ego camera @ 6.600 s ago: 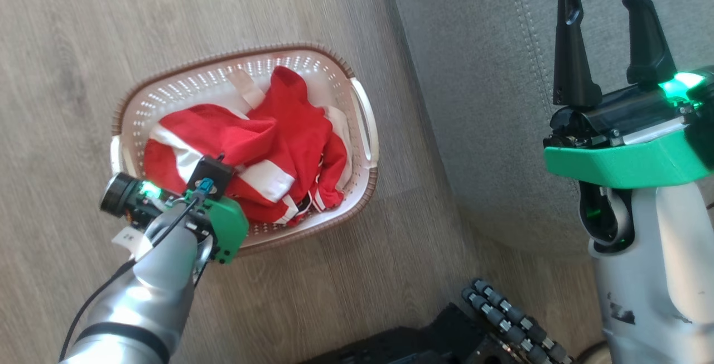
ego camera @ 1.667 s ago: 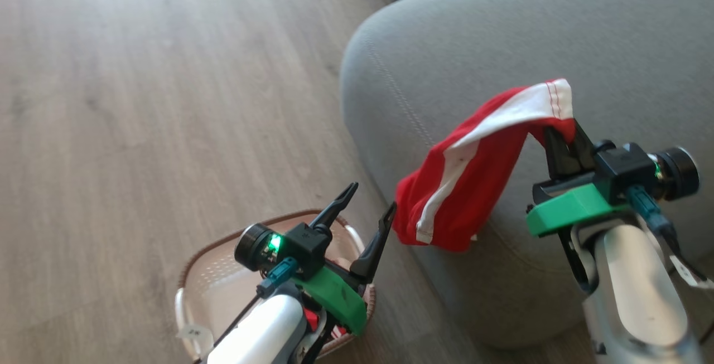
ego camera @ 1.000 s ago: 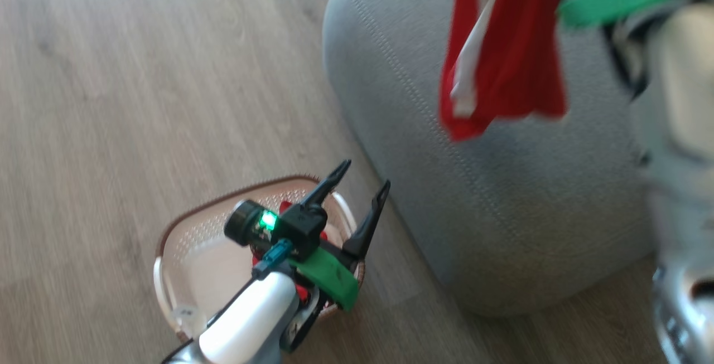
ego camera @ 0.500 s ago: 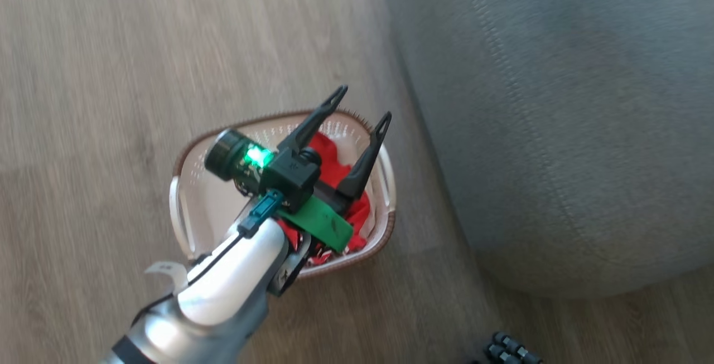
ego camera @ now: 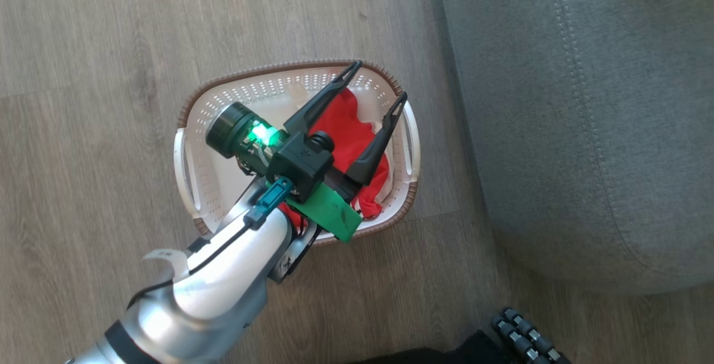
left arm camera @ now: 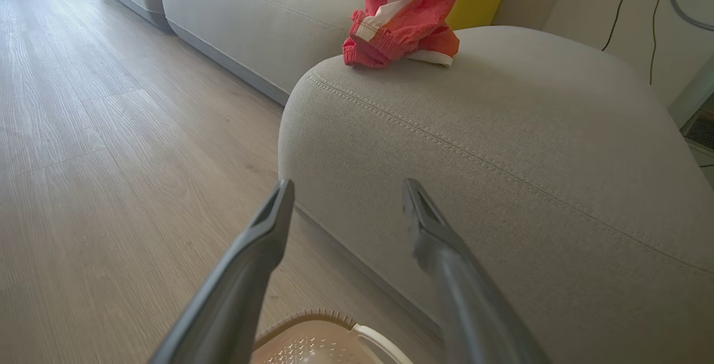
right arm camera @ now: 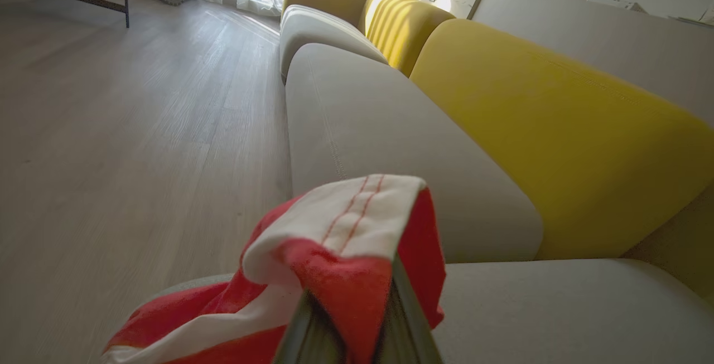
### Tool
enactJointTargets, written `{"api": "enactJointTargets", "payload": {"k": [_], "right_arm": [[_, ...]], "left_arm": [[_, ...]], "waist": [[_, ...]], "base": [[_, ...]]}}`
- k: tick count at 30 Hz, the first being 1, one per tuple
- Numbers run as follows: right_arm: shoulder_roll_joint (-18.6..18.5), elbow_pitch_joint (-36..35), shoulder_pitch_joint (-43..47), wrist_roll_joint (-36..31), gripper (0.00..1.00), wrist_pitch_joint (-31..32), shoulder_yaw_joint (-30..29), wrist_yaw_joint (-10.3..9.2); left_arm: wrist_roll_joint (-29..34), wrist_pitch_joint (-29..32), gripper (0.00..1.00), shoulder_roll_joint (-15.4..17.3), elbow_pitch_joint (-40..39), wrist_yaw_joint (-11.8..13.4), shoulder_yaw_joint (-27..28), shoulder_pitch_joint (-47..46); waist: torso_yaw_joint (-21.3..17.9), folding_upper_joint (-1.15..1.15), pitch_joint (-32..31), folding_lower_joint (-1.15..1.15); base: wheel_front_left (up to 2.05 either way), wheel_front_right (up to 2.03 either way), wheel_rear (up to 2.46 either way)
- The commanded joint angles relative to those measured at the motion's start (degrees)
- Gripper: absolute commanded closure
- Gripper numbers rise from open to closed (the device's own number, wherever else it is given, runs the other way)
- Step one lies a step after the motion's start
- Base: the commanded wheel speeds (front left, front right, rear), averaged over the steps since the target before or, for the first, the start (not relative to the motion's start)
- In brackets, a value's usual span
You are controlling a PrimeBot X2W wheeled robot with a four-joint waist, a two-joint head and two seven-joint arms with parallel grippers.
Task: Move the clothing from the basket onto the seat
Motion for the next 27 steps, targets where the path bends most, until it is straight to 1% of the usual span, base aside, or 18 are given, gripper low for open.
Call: {"api": "enactJointTargets", "payload": {"k": [1, 6, 8, 12, 13, 14, 15, 16, 17, 21, 24, 27], "right_arm": [[0.4, -0.3, 1.1, -0.5, 1.0, 0.9, -0.1, 0.4], [1.7, 7.1, 3.0, 1.0, 1.0, 3.5, -0.7, 0.4], [2.0, 10.6, 3.3, 2.3, 1.0, 5.1, 0.2, 0.4], [2.5, 13.3, 3.1, 4.5, 1.0, 5.8, 2.1, 0.4], [2.6, 13.7, 3.1, 4.9, 0.97, 5.9, 2.9, 0.4], [2.6, 14.1, 3.0, 5.4, 0.8, 6.1, 3.6, 0.4], [2.6, 14.5, 3.0, 6.0, 0.6, 6.4, 4.2, 0.4], [2.5, 14.7, 3.0, 6.8, 0.15, 6.4, 4.7, 0.4], [2.3, 15.1, 3.1, 8.2, 0.0, 6.3, 5.4, 0.4], [3.1, 16.0, 4.0, 11.8, 0.0, 9.4, 8.1, 0.4], [3.5, 15.4, 5.2, 14.5, 0.0, 11.1, 11.7, 0.4], [3.7, 13.2, 7.2, 17.8, 0.0, 11.9, 16.0, 0.4]], "left_arm": [[0.8, 0.4, 0.0, 1.1, -2.3, 0.0, 1.0, -1.0], [0.8, 0.8, 0.0, 1.3, -2.6, -0.4, 0.3, -1.2], [0.7, 0.9, 0.0, 1.3, -2.7, -0.4, 0.1, -1.2], [0.5, 0.7, 0.0, 1.4, -2.5, -0.3, 0.0, -1.1], [0.4, 0.7, 0.0, 1.4, -2.4, -0.2, -0.1, -1.0], [0.4, 0.6, 0.0, 1.4, -2.4, -0.2, -0.1, -0.9], [0.3, 0.6, 0.0, 1.4, -2.3, -0.1, -0.2, -0.8], [0.2, 0.6, 0.0, 1.4, -2.3, -0.1, -0.2, -0.7], [0.0, 0.5, 0.0, 1.5, -2.0, 0.0, -0.2, -0.6], [-0.3, 0.9, 0.0, 1.6, -1.3, 0.1, -0.4, -0.3], [-0.7, 1.0, 0.0, 1.8, -1.1, 0.3, -0.3, 0.1], [-1.1, 1.0, 0.0, 2.0, -0.8, 0.6, -0.2, 0.6]], "waist": [[0.3, 0.0, 0.3, -0.01], [1.3, 0.0, 0.6, -0.01], [1.8, 0.0, 0.5, -0.01], [2.0, 0.0, 0.2, -0.01], [2.0, 0.0, 0.1, -0.01], [1.9, 0.0, 0.0, -0.01], [1.9, 0.0, -0.2, -0.01], [1.9, 0.0, -0.3, -0.01], [1.7, 0.0, -0.8, -0.01], [1.3, 0.0, -1.9, -0.01], [0.6, 0.0, -2.9, -0.01], [-0.1, 0.0, -4.0, -0.01]], "base": [[0.0, 0.0, 0.0], [0.0, 0.0, 0.0], [0.0, 0.0, 0.0], [0.0, 0.0, 0.0], [0.0, 0.0, 0.0], [0.0, 0.0, 0.0], [0.0, 0.0, 0.0], [0.0, 0.0, 0.0], [0.0, 0.0, 0.0], [0.0, 0.0, 0.0], [0.0, 0.0, 0.0], [0.0, 0.0, 0.0]]}}
